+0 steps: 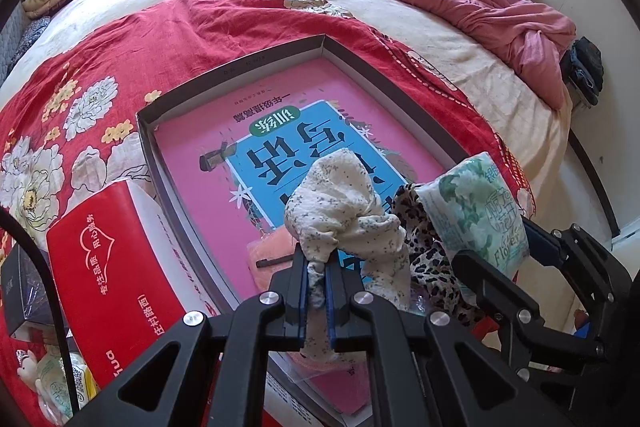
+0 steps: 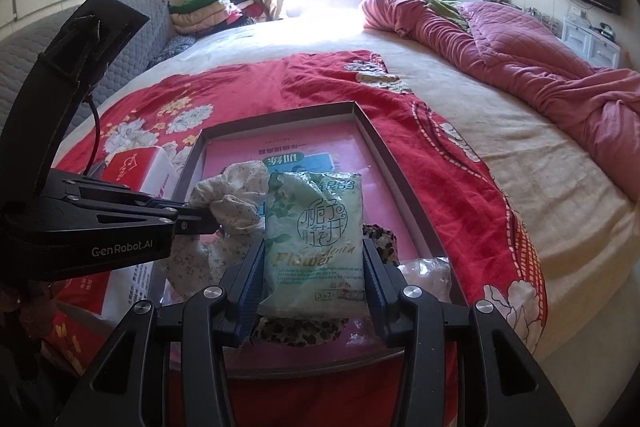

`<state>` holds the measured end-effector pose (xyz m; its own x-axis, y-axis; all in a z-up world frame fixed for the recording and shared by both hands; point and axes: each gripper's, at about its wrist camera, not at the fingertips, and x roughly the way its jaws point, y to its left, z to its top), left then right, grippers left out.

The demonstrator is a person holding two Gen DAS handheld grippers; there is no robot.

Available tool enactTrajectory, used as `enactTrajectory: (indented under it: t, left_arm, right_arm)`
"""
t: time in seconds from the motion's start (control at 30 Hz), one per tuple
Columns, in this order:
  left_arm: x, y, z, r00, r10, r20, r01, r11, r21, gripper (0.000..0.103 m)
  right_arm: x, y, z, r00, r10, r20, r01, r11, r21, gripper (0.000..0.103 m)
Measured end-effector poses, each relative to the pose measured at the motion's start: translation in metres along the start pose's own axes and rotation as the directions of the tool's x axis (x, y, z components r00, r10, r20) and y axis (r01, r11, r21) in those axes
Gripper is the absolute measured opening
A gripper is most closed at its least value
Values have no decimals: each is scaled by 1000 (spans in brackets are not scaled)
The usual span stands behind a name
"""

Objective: Organize soft objects
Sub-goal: 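Lower the green tissue pack into the tray and open the right tool while left tool lowers the white cloth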

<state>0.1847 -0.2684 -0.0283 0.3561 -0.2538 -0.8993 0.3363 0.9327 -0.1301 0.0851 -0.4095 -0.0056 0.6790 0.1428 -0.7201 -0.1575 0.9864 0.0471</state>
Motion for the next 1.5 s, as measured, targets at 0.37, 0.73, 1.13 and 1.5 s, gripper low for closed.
enactTrajectory:
  t: [0.37,0.73,1.13,1.5]
  left_arm:
    - [6,2,1,1000,-9,-13,9,1000,-4,7]
    - [12,3,6,999,12,-34,-12,1000,-2,8]
    - [10,4,6,999,-1,-42,1,1000,-12,9]
    - [8,3,4,999,-12,-38,11,1000,-10,9]
  right_arm:
    - [14,7,-3,999,19,-32,-20,999,-36,48]
    - [28,11,-2,999,-8,-37,7,999,-52,50]
    - [23,9,-3,1000,3,-10,-4,999,-48,57]
    - [15,2,-3,1000,-6,23,6,1000,-9,62]
